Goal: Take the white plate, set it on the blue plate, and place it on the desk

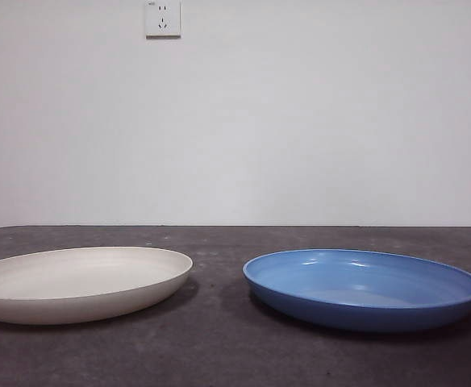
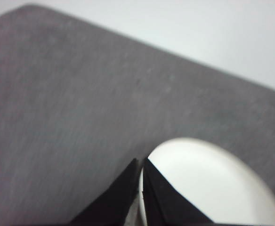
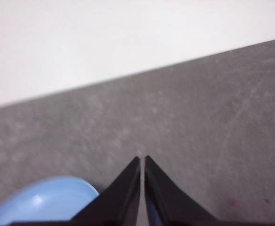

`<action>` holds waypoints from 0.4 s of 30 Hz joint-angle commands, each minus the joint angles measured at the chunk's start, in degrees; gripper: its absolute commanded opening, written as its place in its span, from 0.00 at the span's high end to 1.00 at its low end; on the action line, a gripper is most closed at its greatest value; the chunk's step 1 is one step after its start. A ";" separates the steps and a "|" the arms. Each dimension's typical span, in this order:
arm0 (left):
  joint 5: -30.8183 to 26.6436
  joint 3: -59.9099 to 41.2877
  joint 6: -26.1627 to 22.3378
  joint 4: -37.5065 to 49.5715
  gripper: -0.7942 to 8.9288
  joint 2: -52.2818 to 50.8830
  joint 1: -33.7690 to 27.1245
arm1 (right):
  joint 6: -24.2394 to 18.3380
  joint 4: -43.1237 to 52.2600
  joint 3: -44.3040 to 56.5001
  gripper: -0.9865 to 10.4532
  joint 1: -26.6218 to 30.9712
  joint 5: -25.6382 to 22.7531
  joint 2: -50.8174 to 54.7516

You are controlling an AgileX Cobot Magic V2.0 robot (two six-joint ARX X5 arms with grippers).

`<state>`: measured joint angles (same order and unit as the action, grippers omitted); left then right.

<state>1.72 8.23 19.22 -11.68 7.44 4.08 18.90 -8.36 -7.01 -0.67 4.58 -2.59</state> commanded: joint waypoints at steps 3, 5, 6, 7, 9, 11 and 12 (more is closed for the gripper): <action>2.08 8.66 2.03 0.42 0.90 5.97 1.92 | 5.14 -2.60 -8.52 0.90 -0.07 2.34 -5.40; 4.24 12.81 1.99 -0.22 0.90 9.20 2.80 | 5.11 -5.01 -12.66 0.90 -0.07 4.61 -8.59; 4.96 14.86 1.79 -0.94 0.90 10.67 3.17 | 5.11 -6.25 -14.49 0.90 -0.07 5.77 -9.97; 5.70 16.96 1.64 -1.84 0.90 12.22 3.50 | 5.09 -7.72 -16.59 0.90 -0.07 7.15 -11.63; 7.72 21.16 1.03 -3.65 0.90 15.10 3.98 | 5.05 -10.45 -20.26 0.90 -0.07 9.99 -14.67; 9.62 25.11 0.90 -5.25 0.90 17.90 4.50 | 4.61 -13.35 -23.87 0.90 -0.07 13.68 -17.75; 10.71 26.93 0.83 -5.62 0.90 19.28 4.81 | 4.07 -14.86 -25.70 0.90 -0.07 15.52 -19.37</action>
<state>11.77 33.58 20.49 -17.63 26.06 8.69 22.98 -22.70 -31.22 -0.69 18.72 -20.86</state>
